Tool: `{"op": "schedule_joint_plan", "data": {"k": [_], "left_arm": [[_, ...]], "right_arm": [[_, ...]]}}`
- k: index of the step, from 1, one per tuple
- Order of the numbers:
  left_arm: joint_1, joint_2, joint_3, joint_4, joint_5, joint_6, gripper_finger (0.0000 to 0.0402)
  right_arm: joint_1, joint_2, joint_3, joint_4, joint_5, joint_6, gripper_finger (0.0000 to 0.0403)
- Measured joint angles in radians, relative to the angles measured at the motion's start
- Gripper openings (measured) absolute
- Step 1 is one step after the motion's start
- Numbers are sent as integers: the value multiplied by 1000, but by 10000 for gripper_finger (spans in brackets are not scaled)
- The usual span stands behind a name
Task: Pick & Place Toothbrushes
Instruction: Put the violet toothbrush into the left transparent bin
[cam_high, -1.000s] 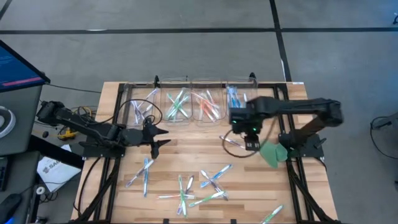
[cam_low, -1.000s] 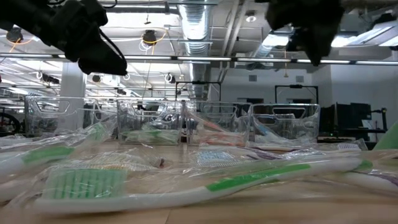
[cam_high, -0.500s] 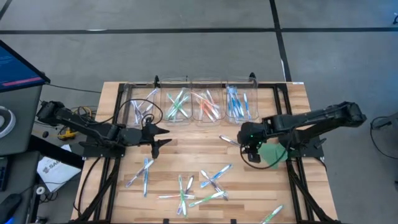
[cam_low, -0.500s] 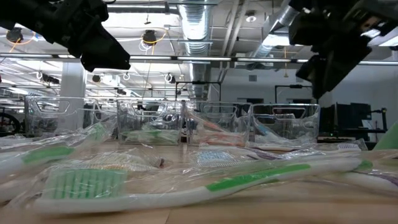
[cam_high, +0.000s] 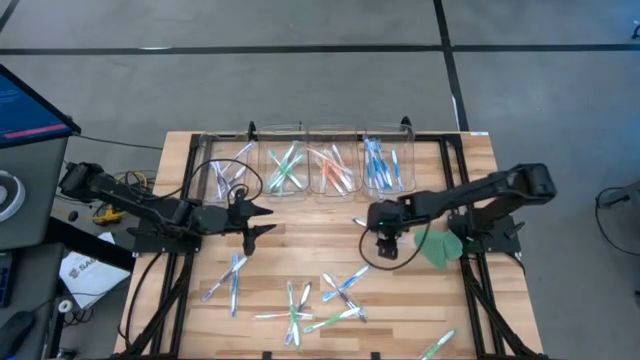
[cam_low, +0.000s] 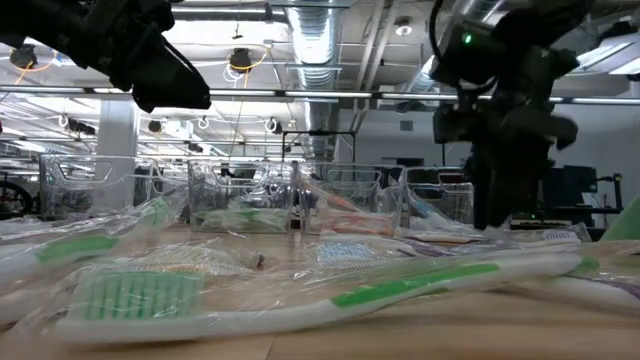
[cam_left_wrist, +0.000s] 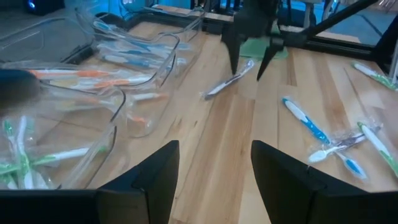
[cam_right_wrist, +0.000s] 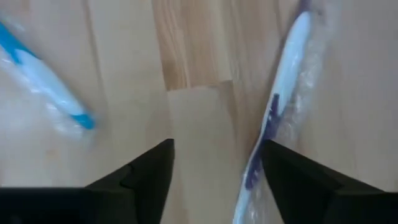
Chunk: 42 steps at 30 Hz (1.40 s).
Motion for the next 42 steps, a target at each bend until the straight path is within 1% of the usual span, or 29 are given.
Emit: {"op": "schedule_joint_plan", "data": {"k": [2, 5, 7, 11, 15, 19, 22, 25, 27, 33, 38, 42], "left_arm": [[0, 0, 0, 1, 0, -21, 193], [0, 0, 0, 6, 7, -67, 193], [0, 3, 0, 7, 13, -73, 193], [1, 25, 0, 20, 17, -74, 193], [1, 67, 0, 33, 16, -71, 193], [2, 124, 0, 46, 14, -68, 193], [2, 170, 1, 69, 13, -67, 193], [2, 204, 1, 92, 17, -65, 193], [2, 211, 0, 85, 18, -63, 193], [0, 217, 0, 99, 36, -60, 193], [0, 217, 0, 100, 37, -48, 193], [0, 217, 0, 101, 37, -46, 193]], "right_arm": [[0, 51, 0, 35, 0, -34, 257], [-1, 119, 7, 88, 7, -59, 275], [-1, 153, 9, 94, 30, -63, 279], [2, 180, 13, 116, 73, -91, 281], [11, 146, 12, 111, 75, -89, 281], [25, 59, 23, 76, 103, -111, 282], [26, -13, 41, 66, 187, -149, 282], [20, -30, 39, 79, 292, -210, 282], [7, -28, 41, 96, 314, -256, 282], [-38, 84, 42, 128, 316, -300, 282], [-62, 168, 50, 201, 377, -352, 282], [-63, 203, 52, 255, 396, -371, 282]]}}
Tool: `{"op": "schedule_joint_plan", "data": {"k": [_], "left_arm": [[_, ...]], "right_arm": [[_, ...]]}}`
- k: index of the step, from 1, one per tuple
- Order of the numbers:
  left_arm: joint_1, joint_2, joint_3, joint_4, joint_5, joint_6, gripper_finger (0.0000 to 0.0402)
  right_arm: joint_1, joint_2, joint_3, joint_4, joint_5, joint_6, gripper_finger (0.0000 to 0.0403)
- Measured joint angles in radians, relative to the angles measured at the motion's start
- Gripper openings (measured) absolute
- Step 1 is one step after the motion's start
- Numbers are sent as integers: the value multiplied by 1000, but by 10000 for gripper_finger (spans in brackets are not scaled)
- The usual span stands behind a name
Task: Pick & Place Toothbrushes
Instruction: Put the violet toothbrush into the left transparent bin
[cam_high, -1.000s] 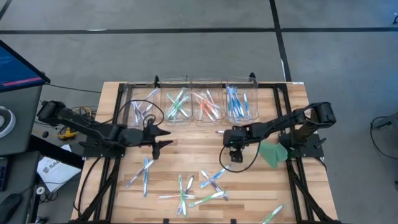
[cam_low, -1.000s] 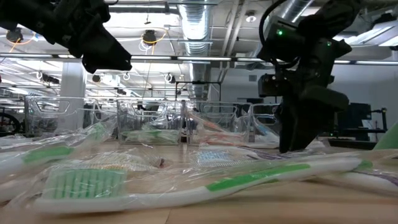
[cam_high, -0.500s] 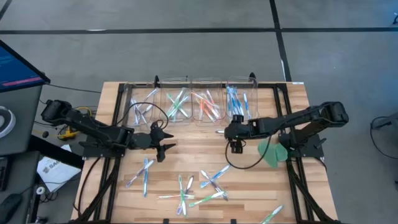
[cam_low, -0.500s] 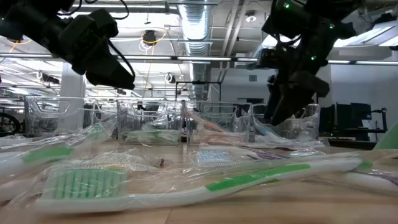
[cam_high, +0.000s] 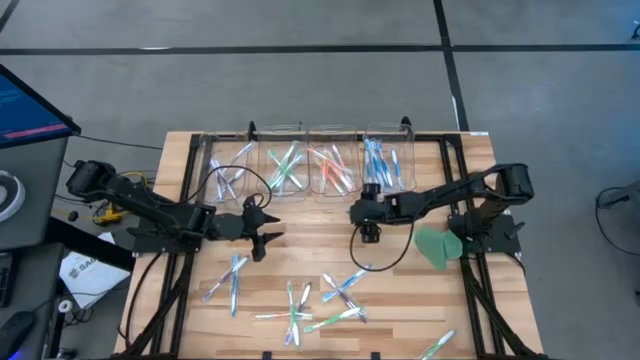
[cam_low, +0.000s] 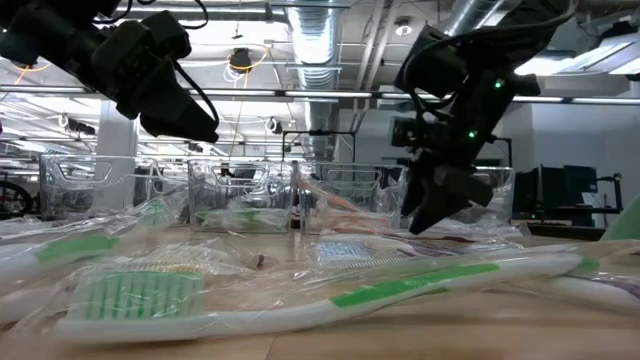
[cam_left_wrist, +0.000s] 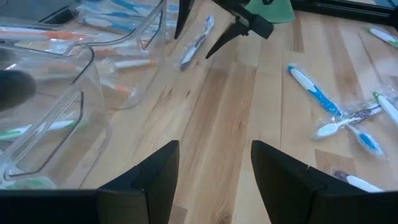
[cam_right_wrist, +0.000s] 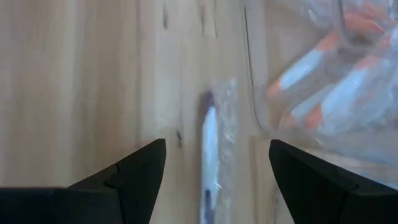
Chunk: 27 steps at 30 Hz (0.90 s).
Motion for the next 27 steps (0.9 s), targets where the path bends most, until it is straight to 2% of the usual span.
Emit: {"op": "schedule_joint_plan", "data": {"k": [7, 8, 13, 27], "left_arm": [[0, 0, 0, 1, 0, -5, 193], [0, 0, 0, 1, 0, -3, 193], [0, 0, 0, 4, 0, -3, 193], [0, 0, 0, 10, 31, 1, 193]], "right_arm": [[35, 17, 26, -21, -34, 17, 282], [39, 21, 27, -16, -114, 45, 281], [24, 23, 29, -6, -305, 87, 281], [3, 22, 29, -9, -291, 79, 281]]}}
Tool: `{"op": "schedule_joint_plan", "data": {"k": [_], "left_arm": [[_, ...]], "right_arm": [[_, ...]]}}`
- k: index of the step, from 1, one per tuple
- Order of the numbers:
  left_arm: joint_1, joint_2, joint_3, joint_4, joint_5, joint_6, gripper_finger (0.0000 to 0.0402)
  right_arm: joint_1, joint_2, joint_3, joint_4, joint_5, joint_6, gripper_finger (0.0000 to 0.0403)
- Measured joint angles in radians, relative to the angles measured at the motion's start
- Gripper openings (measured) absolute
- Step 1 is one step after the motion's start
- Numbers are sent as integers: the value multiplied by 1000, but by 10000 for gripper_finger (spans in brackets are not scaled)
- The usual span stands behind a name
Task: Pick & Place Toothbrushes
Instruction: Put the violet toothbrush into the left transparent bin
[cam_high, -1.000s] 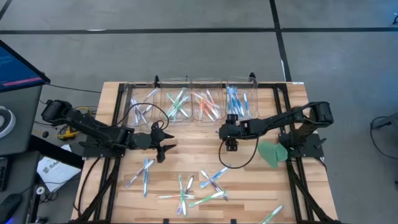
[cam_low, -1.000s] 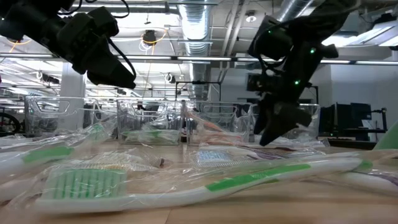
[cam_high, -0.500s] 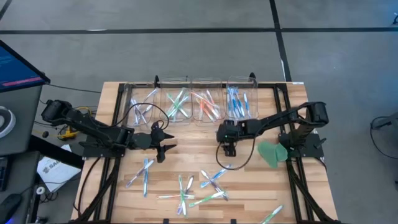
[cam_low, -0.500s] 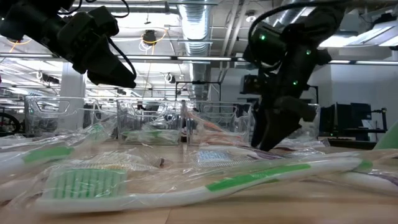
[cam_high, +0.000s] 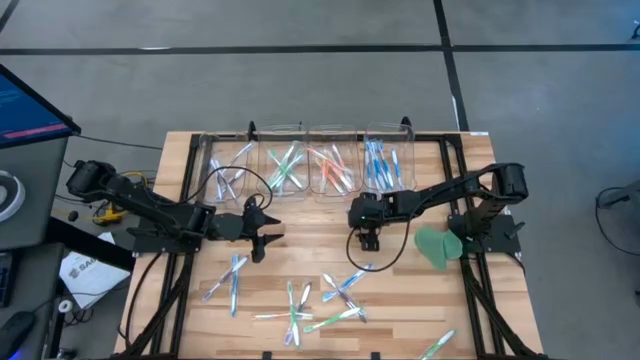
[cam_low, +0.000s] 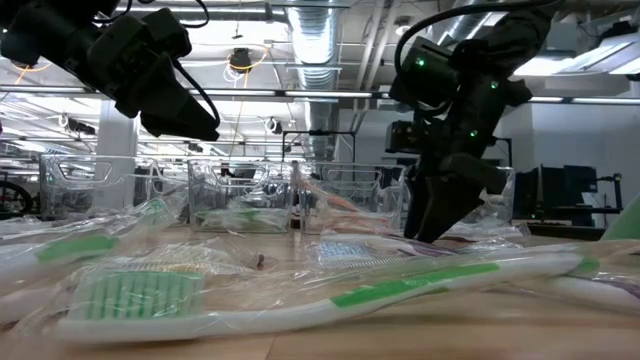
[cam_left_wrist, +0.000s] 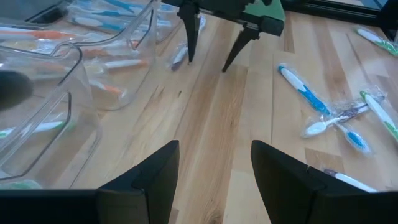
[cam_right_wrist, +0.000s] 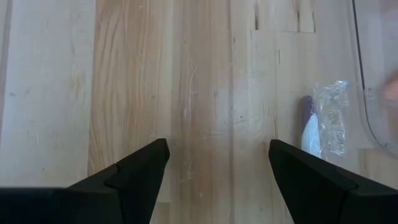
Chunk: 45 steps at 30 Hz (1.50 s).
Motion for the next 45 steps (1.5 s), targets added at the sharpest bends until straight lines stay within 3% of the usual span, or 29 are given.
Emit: {"op": "schedule_joint_plan", "data": {"k": [21, 33, 40, 45], "left_arm": [[0, 0, 0, -1, 1, 0, 193], [0, 0, 0, 1, 2, 0, 193], [0, 0, 0, 2, 81, 1, 193], [0, 0, 0, 2, 127, 39, 193]], "right_arm": [[-8, 0, 1, -8, -79, 28, 281], [-1, -3, 2, -5, -177, 220, 282], [32, 2, 33, -20, -214, 307, 282], [65, 4, 78, -15, -315, 384, 282]]}}
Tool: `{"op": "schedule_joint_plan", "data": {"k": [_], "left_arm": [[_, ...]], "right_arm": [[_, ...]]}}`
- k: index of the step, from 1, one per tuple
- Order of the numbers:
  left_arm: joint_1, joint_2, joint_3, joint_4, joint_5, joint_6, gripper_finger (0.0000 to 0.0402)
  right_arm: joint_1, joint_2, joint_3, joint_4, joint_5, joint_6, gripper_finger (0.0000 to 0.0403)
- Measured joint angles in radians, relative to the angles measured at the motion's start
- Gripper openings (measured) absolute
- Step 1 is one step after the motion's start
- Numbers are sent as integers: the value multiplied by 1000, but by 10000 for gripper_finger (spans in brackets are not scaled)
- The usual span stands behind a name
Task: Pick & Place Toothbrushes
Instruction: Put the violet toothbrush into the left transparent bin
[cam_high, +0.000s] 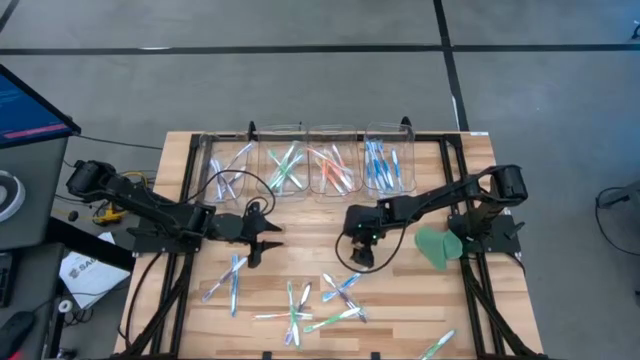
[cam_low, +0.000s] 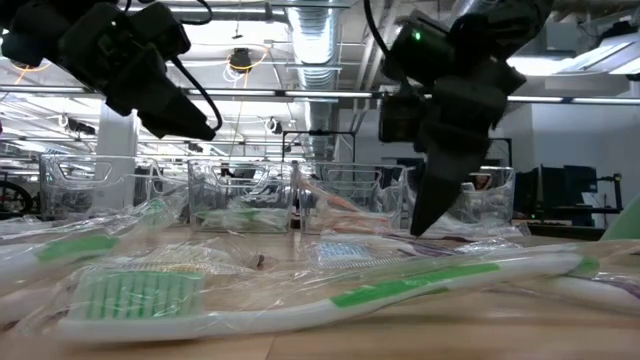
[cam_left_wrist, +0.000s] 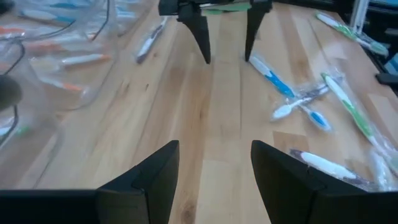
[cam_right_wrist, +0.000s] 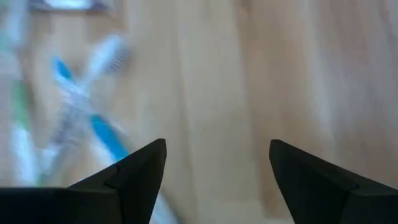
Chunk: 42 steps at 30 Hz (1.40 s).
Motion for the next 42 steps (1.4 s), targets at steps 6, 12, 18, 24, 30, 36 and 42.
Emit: {"op": "schedule_joint_plan", "data": {"k": [6, 12, 18, 24, 30, 36, 42], "left_arm": [[0, 0, 0, 6, 7, 9, 193], [0, 0, 0, 6, 10, -109, 193], [0, 0, 0, 10, 31, -170, 193], [2, 0, 0, 47, 31, -140, 193], [2, 0, 0, 66, 30, -92, 193], [2, 0, 0, 69, 29, -91, 193], [-1, 0, 0, 74, 28, -90, 193]], "right_arm": [[68, -1, 34, 4, -2, 8, 281], [120, -2, 45, 4, 9, -61, 281], [115, -4, 46, -100, 164, -65, 281], [115, -4, 46, -292, 473, 20, 281], [122, -4, 56, -283, 352, 41, 281], [184, -5, 156, -275, 194, 92, 281], [288, -6, 255, -144, 230, 98, 281]]}}
